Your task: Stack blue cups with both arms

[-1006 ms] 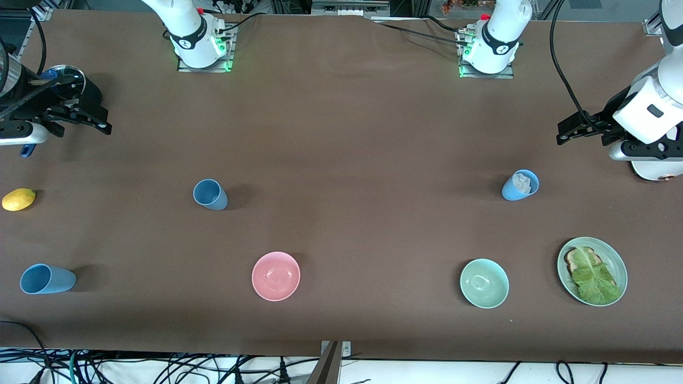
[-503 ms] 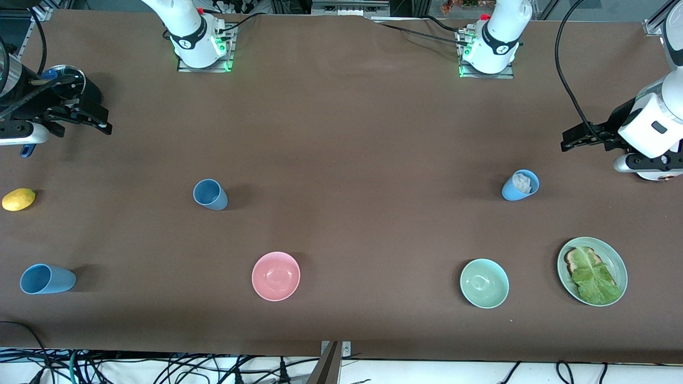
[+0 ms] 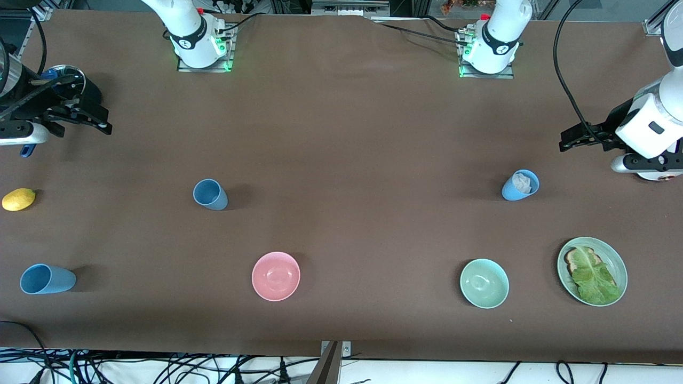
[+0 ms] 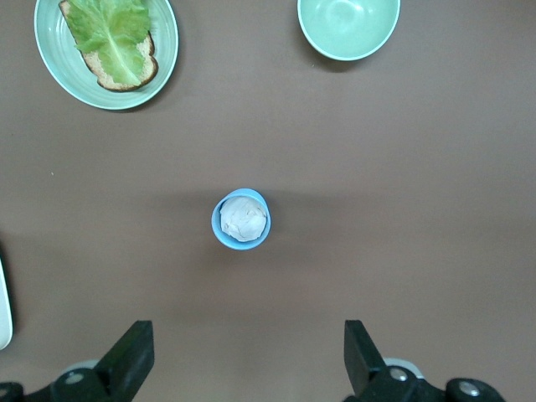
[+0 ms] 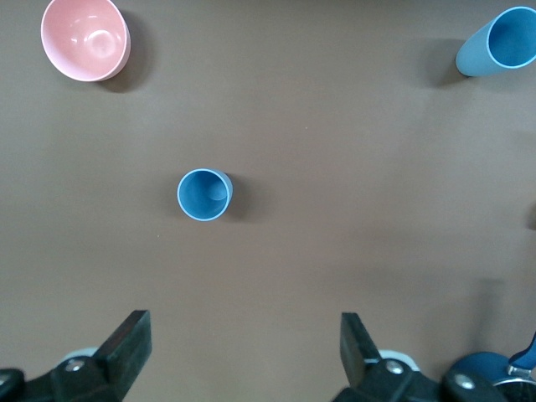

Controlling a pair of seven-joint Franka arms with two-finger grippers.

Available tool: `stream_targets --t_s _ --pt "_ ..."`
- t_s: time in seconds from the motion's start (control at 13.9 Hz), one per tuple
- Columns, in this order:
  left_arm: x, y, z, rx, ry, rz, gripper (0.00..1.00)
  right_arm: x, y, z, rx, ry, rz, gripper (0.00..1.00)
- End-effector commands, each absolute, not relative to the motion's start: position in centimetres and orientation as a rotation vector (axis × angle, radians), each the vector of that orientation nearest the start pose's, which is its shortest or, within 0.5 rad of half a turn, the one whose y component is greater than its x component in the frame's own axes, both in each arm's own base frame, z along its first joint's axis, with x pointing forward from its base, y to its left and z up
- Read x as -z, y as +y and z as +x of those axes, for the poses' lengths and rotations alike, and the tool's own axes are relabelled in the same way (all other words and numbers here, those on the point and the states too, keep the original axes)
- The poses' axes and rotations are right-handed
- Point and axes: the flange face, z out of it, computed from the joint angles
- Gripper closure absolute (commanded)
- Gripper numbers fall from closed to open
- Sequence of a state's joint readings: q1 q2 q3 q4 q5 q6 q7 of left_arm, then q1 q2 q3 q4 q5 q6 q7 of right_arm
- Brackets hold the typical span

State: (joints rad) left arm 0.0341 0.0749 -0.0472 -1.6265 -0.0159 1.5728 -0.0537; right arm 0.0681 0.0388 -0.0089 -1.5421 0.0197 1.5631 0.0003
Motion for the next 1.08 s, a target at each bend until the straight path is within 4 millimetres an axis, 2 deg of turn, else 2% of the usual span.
stream_targets --t_s 0.0,0.22,0.57,0.72,0.86,1.01 --pt "-55.9 -1.0 56.9 -0.207 -0.053 -3.154 0.00 -62.4 3.6 56.1 -0.020 -0.096 -3.119 0.00" --pt "-55.7 -0.9 56.9 -0.211 -0.055 -3.152 0.00 -62.4 3.5 56.1 -0.020 -0.094 -3.119 0.00" --pt "-53.1 1.1 57.6 -0.274 -0.094 -3.147 0.00 -62.3 3.6 56.2 -0.020 -0.087 -3.120 0.00" --pt "-50.6 1.3 58.4 -0.319 -0.098 -3.141 0.00 -62.3 3.6 56.2 -0.020 -0.082 -3.120 0.00" --pt "-47.7 3.5 59.2 -0.325 -0.138 -3.123 0.00 -62.4 3.6 56.2 -0.018 -0.089 -3.118 0.00" --pt "-43.4 3.8 59.1 -0.356 -0.087 -3.126 0.00 -62.4 3.5 56.1 -0.020 -0.089 -3.119 0.00"
